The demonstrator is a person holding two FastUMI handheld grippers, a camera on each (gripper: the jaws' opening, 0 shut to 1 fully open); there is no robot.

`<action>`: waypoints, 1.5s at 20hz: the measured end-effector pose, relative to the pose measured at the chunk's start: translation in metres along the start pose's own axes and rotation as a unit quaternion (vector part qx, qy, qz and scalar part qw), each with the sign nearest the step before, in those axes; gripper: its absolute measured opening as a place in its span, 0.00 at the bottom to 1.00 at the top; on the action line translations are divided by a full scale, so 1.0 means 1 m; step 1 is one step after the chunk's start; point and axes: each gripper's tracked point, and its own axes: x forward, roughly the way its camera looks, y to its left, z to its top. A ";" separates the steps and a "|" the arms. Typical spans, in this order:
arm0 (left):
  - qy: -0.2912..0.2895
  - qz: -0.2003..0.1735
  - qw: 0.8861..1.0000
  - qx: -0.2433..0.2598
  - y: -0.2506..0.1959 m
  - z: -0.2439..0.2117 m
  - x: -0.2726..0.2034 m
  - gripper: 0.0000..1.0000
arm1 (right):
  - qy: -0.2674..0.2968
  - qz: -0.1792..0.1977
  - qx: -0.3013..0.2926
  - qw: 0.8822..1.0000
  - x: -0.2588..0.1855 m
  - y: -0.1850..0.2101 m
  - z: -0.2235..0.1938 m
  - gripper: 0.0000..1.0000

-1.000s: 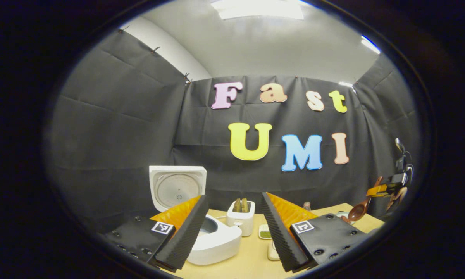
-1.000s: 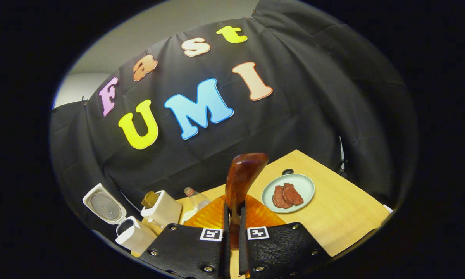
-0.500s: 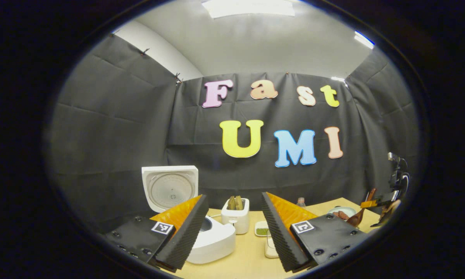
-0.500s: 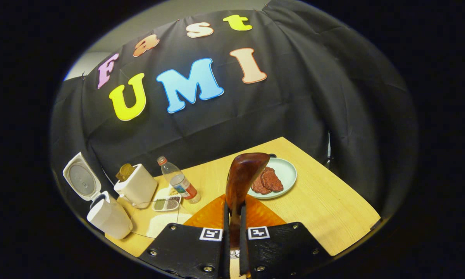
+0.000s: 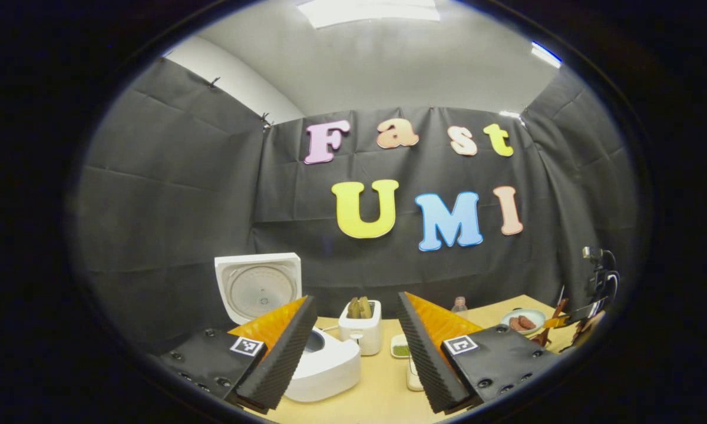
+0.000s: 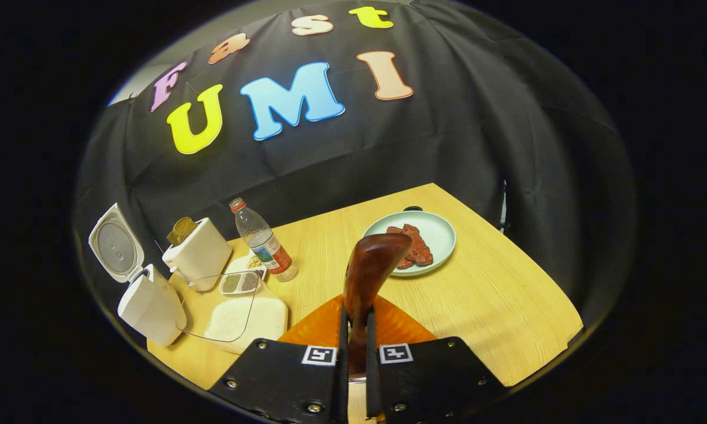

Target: Close the left gripper, press the button to open the rice cooker; take a wooden spoon from the chopstick holder with the right hand, scoop a spoonful of rice and pour it into the rice cooker, then put the wooden spoon back into the chopstick holder.

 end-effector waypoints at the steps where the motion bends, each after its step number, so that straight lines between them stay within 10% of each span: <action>1: 0.001 -0.002 1.000 -0.001 -0.001 -0.001 0.002 0.95 | -0.003 -0.001 -0.006 1.000 0.000 -0.001 0.001 0.13; 5: 0.000 -0.007 1.000 -0.008 -0.008 -0.004 0.010 0.95 | -0.026 -0.029 -0.050 0.998 -0.013 -0.019 0.016 0.41; 8: -0.003 -0.012 1.000 -0.012 -0.011 -0.005 0.013 0.95 | -0.052 -0.066 -0.081 0.993 -0.027 -0.038 0.034 0.99; 30: -0.019 0.136 0.990 0.037 0.178 0.043 0.170 0.95 | -0.238 -0.118 -0.099 0.959 -0.163 0.012 0.160 1.00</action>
